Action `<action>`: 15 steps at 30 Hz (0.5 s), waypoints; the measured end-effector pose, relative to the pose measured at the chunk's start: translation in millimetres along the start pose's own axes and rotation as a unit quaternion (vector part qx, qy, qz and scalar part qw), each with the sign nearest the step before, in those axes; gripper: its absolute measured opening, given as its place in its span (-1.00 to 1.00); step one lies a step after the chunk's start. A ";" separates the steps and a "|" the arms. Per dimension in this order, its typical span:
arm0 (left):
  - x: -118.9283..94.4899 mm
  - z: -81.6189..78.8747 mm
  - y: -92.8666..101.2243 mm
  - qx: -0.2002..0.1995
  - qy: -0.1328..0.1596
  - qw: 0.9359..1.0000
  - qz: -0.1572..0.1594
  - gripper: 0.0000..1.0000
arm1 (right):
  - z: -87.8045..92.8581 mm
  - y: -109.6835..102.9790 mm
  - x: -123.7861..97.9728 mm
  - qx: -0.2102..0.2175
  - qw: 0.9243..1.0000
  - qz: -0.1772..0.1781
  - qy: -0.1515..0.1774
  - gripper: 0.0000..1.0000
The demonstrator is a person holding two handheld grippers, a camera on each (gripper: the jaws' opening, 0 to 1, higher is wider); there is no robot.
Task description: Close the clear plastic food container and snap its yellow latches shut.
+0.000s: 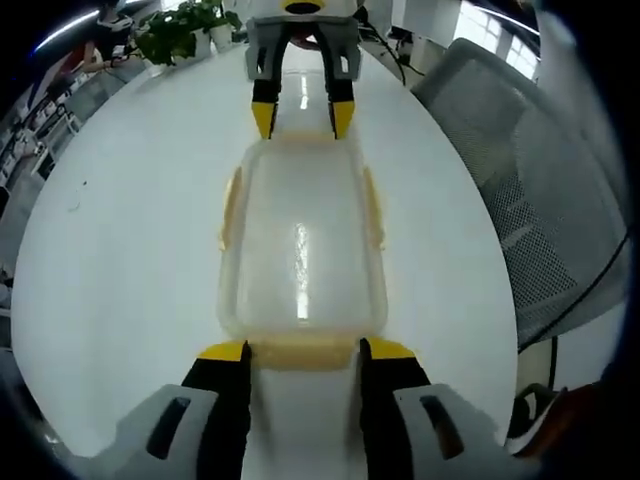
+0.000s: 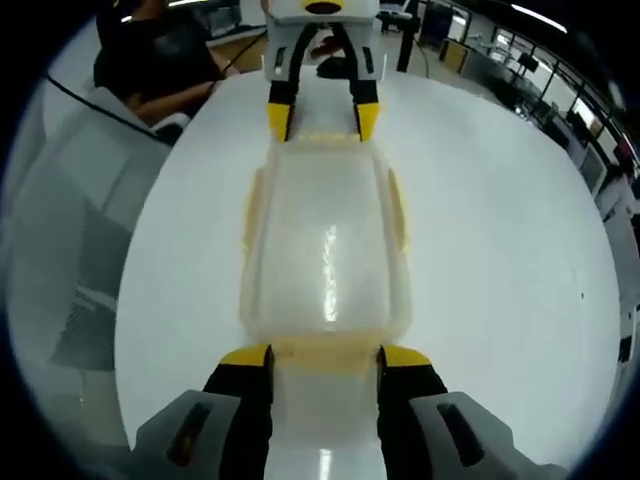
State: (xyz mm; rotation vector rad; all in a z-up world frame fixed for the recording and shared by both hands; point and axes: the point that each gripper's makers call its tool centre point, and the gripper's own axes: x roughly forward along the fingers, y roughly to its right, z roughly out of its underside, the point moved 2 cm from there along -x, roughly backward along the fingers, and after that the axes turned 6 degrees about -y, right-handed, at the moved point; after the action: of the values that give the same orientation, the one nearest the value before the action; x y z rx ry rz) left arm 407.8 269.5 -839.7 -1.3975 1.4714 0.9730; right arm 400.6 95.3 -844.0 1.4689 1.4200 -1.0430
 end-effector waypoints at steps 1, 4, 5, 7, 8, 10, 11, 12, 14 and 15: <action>1.8 -0.5 1.3 -0.002 -0.001 1.000 -0.001 -0.21 | -0.3 0.3 0.0 0.000 1.000 0.000 -0.001 -0.21; 4.8 -3.7 4.9 -0.001 -0.006 1.000 -0.002 -0.21 | -1.3 -3.3 -0.6 -0.001 1.000 -0.001 -0.007 -0.21; 4.6 -3.8 5.1 0.001 -0.007 1.000 -0.002 -0.21 | -1.4 -3.5 -0.6 -0.001 1.000 -0.001 -0.009 -0.21; 5.1 -4.3 6.2 0.002 -0.008 1.000 -0.002 -0.20 | -1.6 -4.4 -0.7 -0.004 1.000 -0.002 -0.014 -0.20; 5.5 -4.6 7.0 0.003 -0.008 1.000 -0.002 -0.20 | -1.9 -5.0 -0.9 -0.005 1.000 -0.003 -0.015 -0.20; 5.6 -4.9 8.2 0.005 -0.008 1.000 -0.004 -0.20 | -2.4 -5.8 -1.0 -0.009 1.000 -0.006 -0.017 -0.19; 4.7 -4.2 7.4 0.003 -0.007 1.000 -0.004 -0.20 | -2.8 -6.0 -0.9 -0.008 1.000 -0.007 -0.019 -0.18; 4.8 -4.2 7.5 0.002 -0.005 1.000 -0.004 -0.20 | -3.7 -6.9 -0.8 -0.009 1.000 -0.007 -0.022 -0.18; 4.4 -4.0 7.1 0.002 -0.001 1.000 -0.004 -0.20 | -4.5 -8.2 -0.6 -0.009 1.000 -0.007 -0.029 -0.17; 4.0 -3.9 6.7 0.002 -0.002 1.000 -0.003 -0.20 | -4.2 -8.3 -0.8 -0.010 0.999 -0.007 -0.031 -0.16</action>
State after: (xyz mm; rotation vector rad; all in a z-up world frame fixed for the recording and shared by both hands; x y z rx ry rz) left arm 400.8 264.9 -842.3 -1.3968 1.4639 0.9681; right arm 392.4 99.2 -842.0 1.4029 1.3956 -1.0721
